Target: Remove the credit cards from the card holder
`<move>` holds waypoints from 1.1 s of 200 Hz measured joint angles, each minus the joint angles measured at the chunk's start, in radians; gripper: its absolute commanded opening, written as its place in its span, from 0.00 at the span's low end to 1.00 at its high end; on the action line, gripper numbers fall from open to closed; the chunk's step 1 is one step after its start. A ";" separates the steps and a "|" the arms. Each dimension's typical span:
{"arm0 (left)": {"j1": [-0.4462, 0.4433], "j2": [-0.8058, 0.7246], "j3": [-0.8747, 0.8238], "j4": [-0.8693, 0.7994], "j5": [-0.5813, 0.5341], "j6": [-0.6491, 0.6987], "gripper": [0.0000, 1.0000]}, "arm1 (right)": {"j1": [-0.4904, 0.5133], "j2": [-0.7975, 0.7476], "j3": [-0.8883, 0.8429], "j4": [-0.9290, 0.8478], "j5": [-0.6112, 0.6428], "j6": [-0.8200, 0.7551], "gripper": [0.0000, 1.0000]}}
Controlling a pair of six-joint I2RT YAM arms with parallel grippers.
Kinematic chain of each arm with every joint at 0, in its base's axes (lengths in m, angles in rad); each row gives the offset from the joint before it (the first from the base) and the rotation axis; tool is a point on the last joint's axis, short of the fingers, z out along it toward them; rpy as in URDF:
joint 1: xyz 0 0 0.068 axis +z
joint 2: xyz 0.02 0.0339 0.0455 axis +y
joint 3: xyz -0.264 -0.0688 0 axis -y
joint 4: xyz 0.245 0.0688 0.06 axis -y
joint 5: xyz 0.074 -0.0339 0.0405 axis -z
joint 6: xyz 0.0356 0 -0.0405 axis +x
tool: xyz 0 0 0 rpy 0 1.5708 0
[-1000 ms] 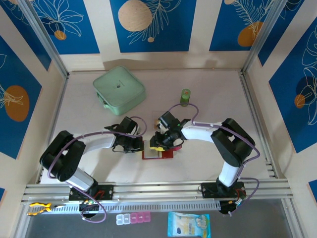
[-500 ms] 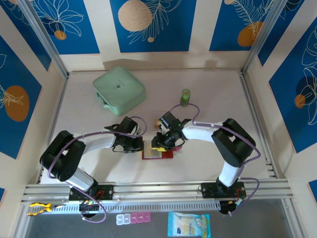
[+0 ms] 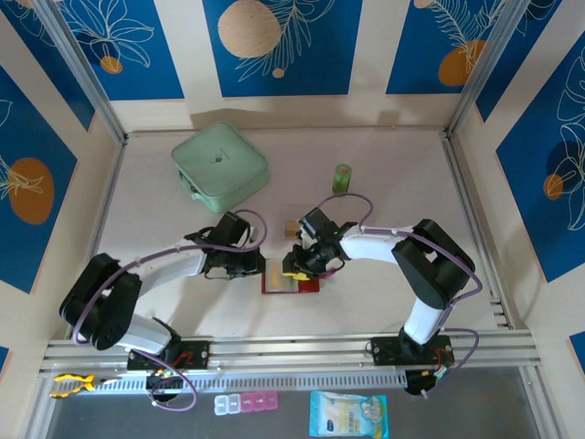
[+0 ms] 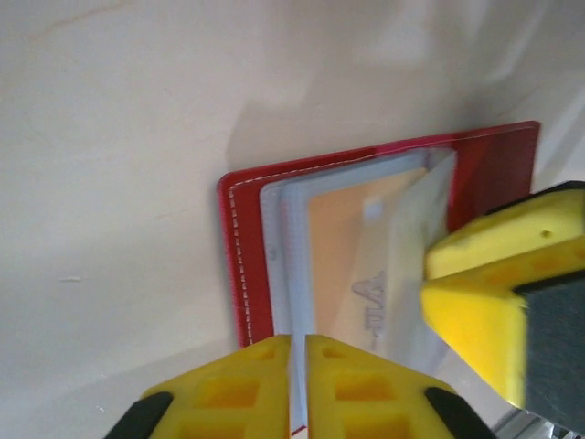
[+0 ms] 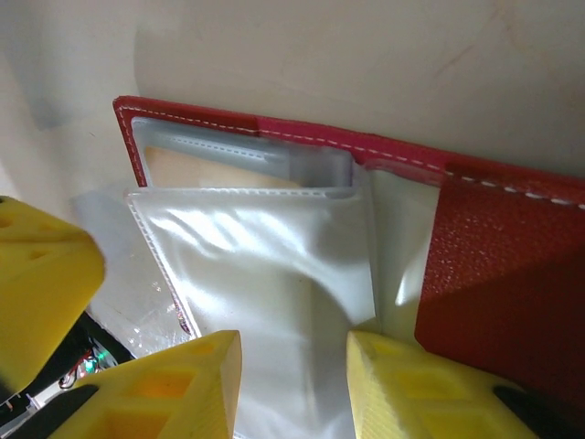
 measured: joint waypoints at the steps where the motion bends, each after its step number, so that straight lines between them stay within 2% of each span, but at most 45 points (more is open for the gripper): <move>1: 0.000 -0.001 0.000 0.000 0.000 -0.001 0.15 | 0.000 0.000 -0.001 0.001 -0.001 0.000 0.36; 70: -0.022 0.021 0.000 0.098 0.082 -0.084 0.24 | -0.021 -0.014 -0.048 0.074 -0.037 0.026 0.36; 112: -0.051 0.083 0.000 0.156 0.106 -0.122 0.23 | -0.027 -0.014 -0.057 0.092 -0.048 0.035 0.36; 166: -0.068 0.133 0.000 0.180 0.127 -0.143 0.17 | -0.029 -0.023 -0.070 0.109 -0.055 0.042 0.35; 220: -0.072 0.132 0.004 0.174 0.130 -0.143 0.18 | -0.035 -0.108 -0.085 0.086 -0.035 0.048 0.35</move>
